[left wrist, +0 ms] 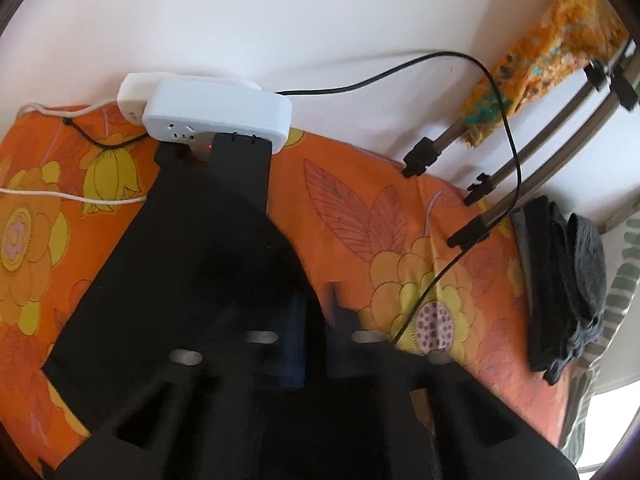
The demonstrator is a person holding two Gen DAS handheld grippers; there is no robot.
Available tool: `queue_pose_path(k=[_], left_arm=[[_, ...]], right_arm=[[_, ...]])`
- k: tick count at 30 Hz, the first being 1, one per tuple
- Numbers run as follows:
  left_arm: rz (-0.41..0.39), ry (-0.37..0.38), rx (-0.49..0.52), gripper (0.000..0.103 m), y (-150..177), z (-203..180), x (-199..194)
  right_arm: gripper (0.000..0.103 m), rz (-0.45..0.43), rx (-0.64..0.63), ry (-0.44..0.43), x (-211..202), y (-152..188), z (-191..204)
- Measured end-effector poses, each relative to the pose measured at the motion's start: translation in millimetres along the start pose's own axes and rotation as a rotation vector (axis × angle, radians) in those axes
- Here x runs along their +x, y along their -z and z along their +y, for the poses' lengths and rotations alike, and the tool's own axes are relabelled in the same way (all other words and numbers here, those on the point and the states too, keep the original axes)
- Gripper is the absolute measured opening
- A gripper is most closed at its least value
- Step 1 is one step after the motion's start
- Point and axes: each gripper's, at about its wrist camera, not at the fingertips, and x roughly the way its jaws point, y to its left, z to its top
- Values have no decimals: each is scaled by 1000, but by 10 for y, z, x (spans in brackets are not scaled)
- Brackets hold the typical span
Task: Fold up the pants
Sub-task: 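Lift the black trousers with both tools and swing them across the bed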
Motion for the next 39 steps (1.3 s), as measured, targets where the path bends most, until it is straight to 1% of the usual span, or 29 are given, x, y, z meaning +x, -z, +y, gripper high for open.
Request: queue_pose_path(k=[3, 6, 12, 16, 22, 27, 32, 36, 39], left_arm=[[-40, 0, 6, 4, 57, 33, -115], [-79, 13, 0, 3, 116, 93, -331], [-178, 40, -14, 3, 332, 224, -1004], [-230, 35, -13, 3, 636, 364, -1482], [-273, 36, -24, 3, 1187, 569, -2023], [-295, 35, -60, 3, 1681, 710, -2242], [-263, 32, -123, 3, 2275, 964, -2296], [-239, 32, -159, 3, 2710, 1123, -2258], [-199, 28, -184, 3, 2948, 1229, -2112]], right_arm=[[30, -7, -5, 12, -10, -11, 13], [30, -18, 1, 26, -23, -23, 5], [30, -65, 36, 64, -105, -97, -92], [30, -95, 41, 92, -178, -110, -120], [30, -131, 45, 108, -300, -84, -110], [30, -152, 28, 113, -414, 4, -36], [30, -139, -15, 108, -486, 158, 74], [30, -88, -78, 108, -468, 314, 163], [30, -35, -187, 130, -444, 441, 291]])
